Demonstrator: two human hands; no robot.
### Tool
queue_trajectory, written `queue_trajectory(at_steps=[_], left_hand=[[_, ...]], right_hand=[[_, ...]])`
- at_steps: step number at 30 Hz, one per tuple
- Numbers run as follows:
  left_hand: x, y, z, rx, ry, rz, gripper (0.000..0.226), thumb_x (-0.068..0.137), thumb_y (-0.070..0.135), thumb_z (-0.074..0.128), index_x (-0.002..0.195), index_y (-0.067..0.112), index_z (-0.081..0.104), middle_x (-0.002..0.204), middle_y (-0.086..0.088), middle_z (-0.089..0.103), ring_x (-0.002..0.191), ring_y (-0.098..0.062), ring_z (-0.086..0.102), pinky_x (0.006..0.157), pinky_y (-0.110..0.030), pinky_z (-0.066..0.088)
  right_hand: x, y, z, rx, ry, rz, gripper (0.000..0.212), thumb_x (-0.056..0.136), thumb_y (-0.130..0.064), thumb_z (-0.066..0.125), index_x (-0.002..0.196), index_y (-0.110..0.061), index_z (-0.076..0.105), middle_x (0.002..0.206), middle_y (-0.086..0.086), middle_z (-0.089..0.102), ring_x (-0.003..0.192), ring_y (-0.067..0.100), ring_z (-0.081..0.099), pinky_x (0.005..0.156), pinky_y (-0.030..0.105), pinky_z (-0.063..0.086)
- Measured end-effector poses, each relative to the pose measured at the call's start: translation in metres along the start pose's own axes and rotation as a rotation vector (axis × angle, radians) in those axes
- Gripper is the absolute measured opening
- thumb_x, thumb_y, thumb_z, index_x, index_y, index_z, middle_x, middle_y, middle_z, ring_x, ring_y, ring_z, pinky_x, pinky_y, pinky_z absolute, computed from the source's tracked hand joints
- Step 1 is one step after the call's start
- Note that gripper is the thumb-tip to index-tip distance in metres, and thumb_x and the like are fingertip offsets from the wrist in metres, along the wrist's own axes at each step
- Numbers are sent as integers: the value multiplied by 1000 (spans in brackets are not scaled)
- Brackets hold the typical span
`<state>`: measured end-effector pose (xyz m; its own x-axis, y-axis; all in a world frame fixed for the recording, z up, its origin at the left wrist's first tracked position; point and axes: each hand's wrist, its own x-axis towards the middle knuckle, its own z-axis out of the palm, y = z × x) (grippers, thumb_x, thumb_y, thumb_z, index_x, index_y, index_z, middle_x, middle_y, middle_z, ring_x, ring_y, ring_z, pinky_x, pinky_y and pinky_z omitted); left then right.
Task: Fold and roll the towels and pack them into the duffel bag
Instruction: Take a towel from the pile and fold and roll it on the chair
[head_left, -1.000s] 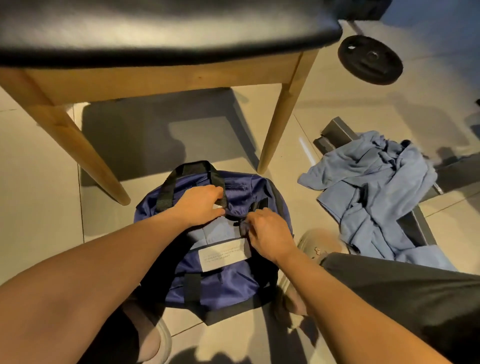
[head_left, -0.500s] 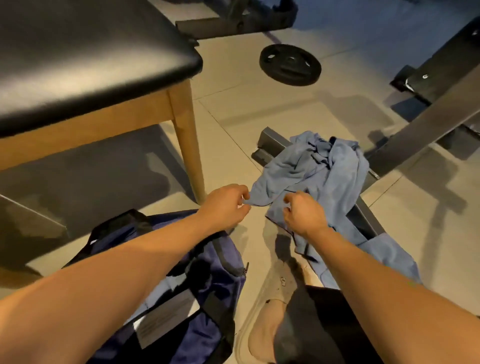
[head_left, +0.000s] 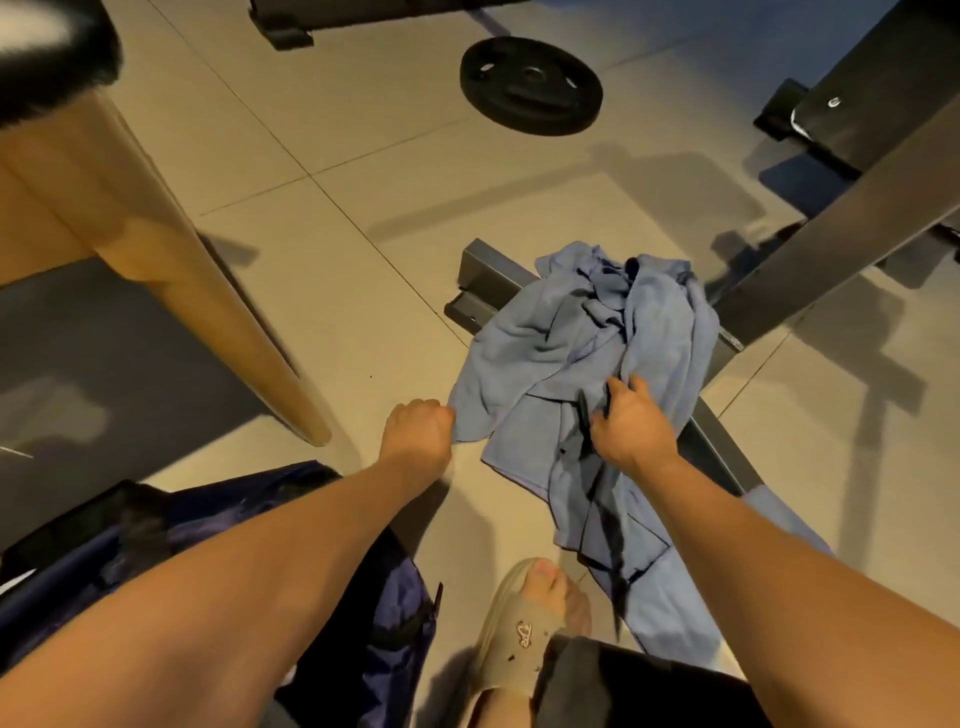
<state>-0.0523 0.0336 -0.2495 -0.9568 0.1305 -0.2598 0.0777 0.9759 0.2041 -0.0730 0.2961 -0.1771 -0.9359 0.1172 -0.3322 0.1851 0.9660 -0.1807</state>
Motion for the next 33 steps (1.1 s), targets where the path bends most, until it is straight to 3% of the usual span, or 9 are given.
queue_trajectory(at_steps=[8, 10, 12, 14, 16, 18, 21, 30, 33], left_hand=[[-51, 4, -140, -615, 368, -6, 9, 94, 19, 59, 85, 18, 58, 89, 0, 61, 79, -22, 55, 65, -38, 45], [-67, 12, -191, -765, 383, 26, 12, 94, 19, 58, 83, 20, 56, 83, -2, 65, 78, -27, 60, 68, -41, 49], [-80, 21, -237, -826, 393, 71, 13, 94, 17, 57, 82, 21, 56, 79, -5, 66, 75, -29, 61, 66, -41, 49], [-93, 30, -279, -854, 406, 131, 13, 93, 18, 57, 81, 22, 57, 76, -8, 66, 73, -28, 63, 67, -43, 53], [-105, 40, -317, -877, 425, 161, 14, 93, 21, 58, 81, 27, 58, 78, -6, 68, 78, -28, 67, 73, -50, 59], [-118, 45, -352, -865, 447, 159, 15, 96, 19, 58, 83, 26, 60, 82, -4, 70, 82, -25, 68, 78, -51, 60], [-136, 45, -396, -903, 502, 112, 13, 99, 15, 58, 86, 16, 61, 85, -7, 68, 84, -23, 67, 76, -44, 63], [-178, 9, -499, -1257, 663, -157, 16, 92, 1, 57, 81, 10, 64, 78, -7, 67, 72, -18, 64, 63, -34, 59], [-189, -8, -521, -1308, 712, -237, 23, 90, -2, 55, 74, 11, 65, 69, -3, 65, 69, -18, 63, 61, -32, 60]], right_hand=[[-22, -28, -59, 72, -37, 106, 35, 99, -24, 54, 125, 0, 54, 133, 23, 51, 107, 41, 59, 83, 42, 49], [-31, -44, -83, 191, 14, -21, 51, 96, -22, 60, 143, -9, 47, 144, 19, 46, 109, 41, 60, 84, 45, 52], [-41, -67, -112, 321, -5, -232, 74, 95, -25, 69, 157, -19, 30, 161, 11, 31, 132, 37, 50, 104, 50, 46], [-52, -91, -140, 398, -36, -375, 75, 94, -27, 71, 157, -21, 31, 163, 5, 29, 144, 30, 37, 115, 49, 37], [-58, -109, -164, 470, -4, -443, 51, 93, -22, 71, 140, -19, 53, 142, 6, 49, 123, 29, 51, 101, 44, 44], [-62, -119, -183, 469, 111, -455, 11, 89, -16, 69, 99, -13, 64, 104, 14, 61, 90, 28, 55, 74, 39, 42], [-62, -129, -212, 504, 232, -403, 16, 87, -13, 64, 76, -3, 57, 72, 21, 55, 68, 32, 47, 60, 41, 36], [-87, -162, -306, 751, 232, -441, 18, 88, -11, 73, 71, -14, 65, 68, 4, 60, 65, 18, 51, 66, 33, 43], [-106, -191, -352, 799, 252, -529, 15, 91, -14, 72, 79, -6, 70, 66, 1, 60, 62, 14, 52, 62, 29, 44]])
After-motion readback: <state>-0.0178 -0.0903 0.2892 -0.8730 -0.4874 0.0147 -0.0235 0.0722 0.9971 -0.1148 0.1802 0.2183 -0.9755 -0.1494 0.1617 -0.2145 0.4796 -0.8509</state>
